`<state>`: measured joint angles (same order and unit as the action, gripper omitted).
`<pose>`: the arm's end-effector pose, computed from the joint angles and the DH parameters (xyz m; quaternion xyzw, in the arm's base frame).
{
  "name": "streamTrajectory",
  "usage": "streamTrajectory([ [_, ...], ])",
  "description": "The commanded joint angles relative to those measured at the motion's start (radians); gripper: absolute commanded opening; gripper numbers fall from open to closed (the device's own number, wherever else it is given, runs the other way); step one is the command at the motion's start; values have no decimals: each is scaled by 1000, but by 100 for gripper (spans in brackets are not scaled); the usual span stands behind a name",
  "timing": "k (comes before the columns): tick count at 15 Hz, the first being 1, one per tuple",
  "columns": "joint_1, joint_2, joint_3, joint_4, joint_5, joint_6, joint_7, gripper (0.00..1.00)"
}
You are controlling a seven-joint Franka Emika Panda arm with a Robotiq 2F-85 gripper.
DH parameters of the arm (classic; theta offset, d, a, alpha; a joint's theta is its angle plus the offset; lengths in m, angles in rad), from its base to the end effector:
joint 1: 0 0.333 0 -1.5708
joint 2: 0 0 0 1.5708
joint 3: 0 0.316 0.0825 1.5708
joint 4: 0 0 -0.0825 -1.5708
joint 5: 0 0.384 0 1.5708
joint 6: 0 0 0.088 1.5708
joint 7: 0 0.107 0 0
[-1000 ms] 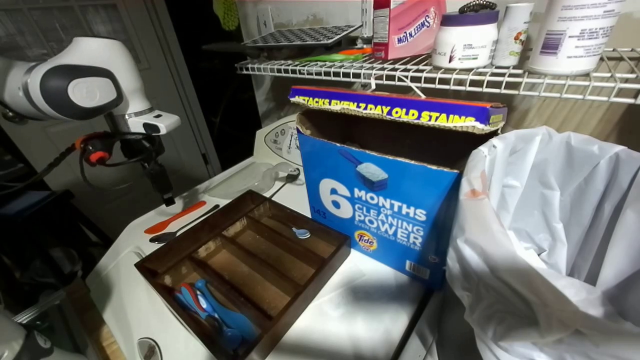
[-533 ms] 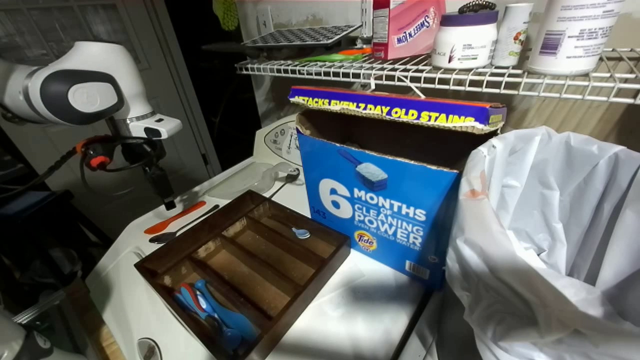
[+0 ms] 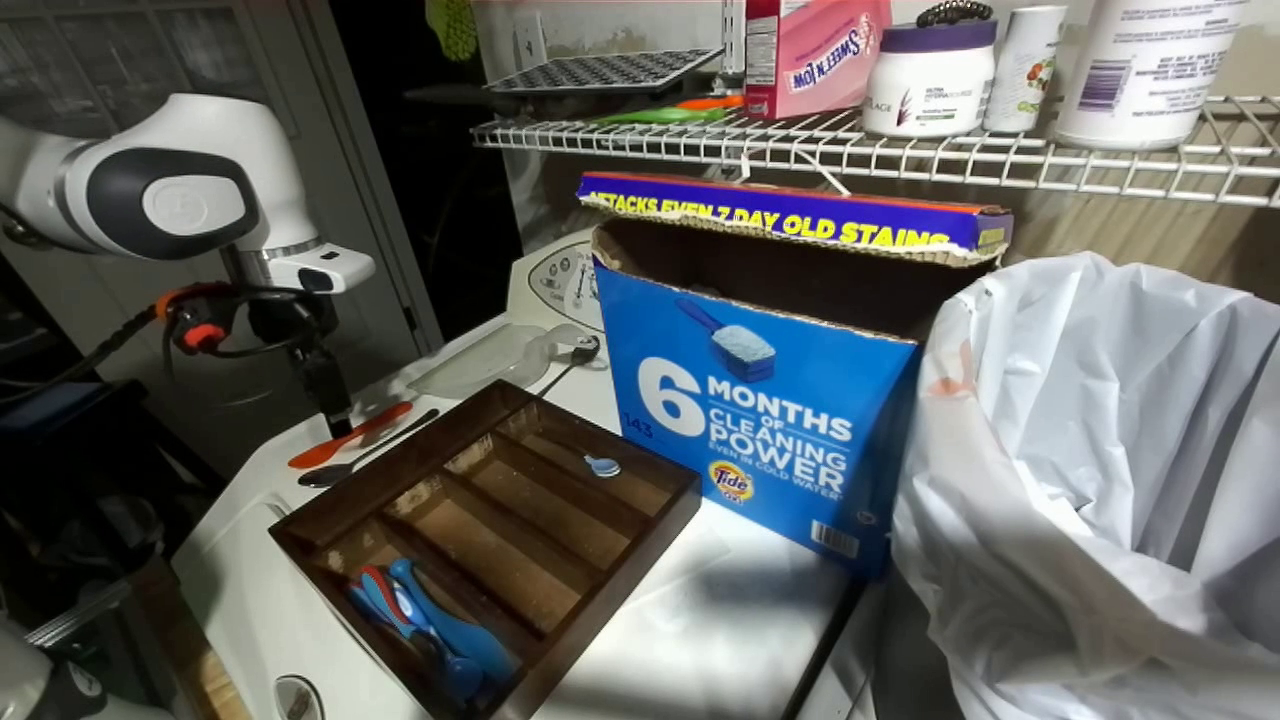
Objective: Put the spoons on the in the drawer that's on the table
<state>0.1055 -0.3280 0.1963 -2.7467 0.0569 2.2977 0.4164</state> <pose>0.3512 0.1049 0.3064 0.9944 -0.0844 -0.0549 0.0324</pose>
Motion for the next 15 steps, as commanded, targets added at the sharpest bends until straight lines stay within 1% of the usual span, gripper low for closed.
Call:
streamTrajectory([
  [1,-18,-4,15,1,-69,-15,11,100],
  [3,-20,3,9,1,-84,7,3,100],
  [8,-17,30,-8,1,-61,43,-26,100],
  [15,-13,75,-48,1,-14,21,-94,100],
])
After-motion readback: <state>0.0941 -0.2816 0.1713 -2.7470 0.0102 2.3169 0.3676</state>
